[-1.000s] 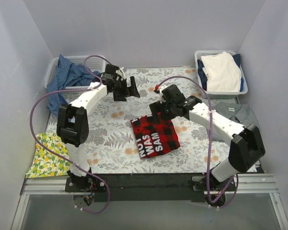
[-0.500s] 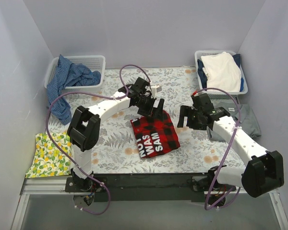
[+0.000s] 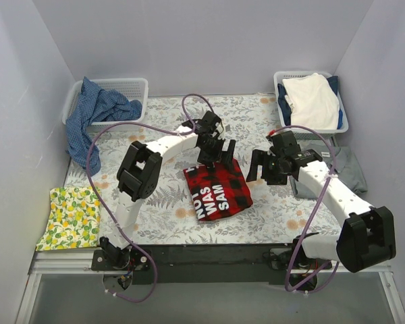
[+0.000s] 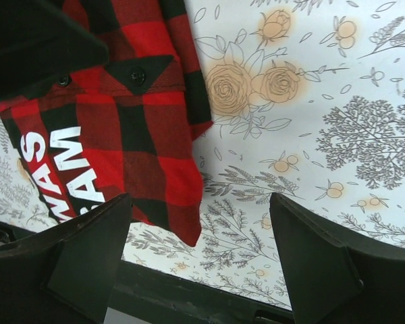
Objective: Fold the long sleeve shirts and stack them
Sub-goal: Fold the shirt
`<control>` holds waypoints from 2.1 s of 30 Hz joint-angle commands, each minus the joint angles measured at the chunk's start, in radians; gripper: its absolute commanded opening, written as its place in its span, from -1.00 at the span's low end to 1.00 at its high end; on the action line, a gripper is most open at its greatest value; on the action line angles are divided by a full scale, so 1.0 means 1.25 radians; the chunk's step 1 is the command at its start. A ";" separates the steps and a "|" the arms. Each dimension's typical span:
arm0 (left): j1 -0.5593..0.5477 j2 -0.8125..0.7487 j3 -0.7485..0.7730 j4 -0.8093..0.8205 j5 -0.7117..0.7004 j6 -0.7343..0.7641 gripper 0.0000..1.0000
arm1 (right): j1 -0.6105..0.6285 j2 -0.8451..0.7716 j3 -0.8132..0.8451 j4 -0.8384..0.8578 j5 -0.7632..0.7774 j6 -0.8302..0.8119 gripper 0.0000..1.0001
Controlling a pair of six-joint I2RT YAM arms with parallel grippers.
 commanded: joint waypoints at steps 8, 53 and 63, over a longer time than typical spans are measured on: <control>0.162 0.016 -0.004 0.005 -0.154 -0.152 0.84 | -0.002 0.076 0.058 0.055 -0.114 0.003 0.81; 0.140 0.048 -0.070 0.031 -0.186 -0.258 0.87 | -0.100 0.094 0.018 0.062 -0.126 0.003 0.78; 0.260 -0.022 -0.137 0.060 -0.202 -0.342 0.89 | -0.075 0.181 0.019 0.235 -0.284 0.081 0.78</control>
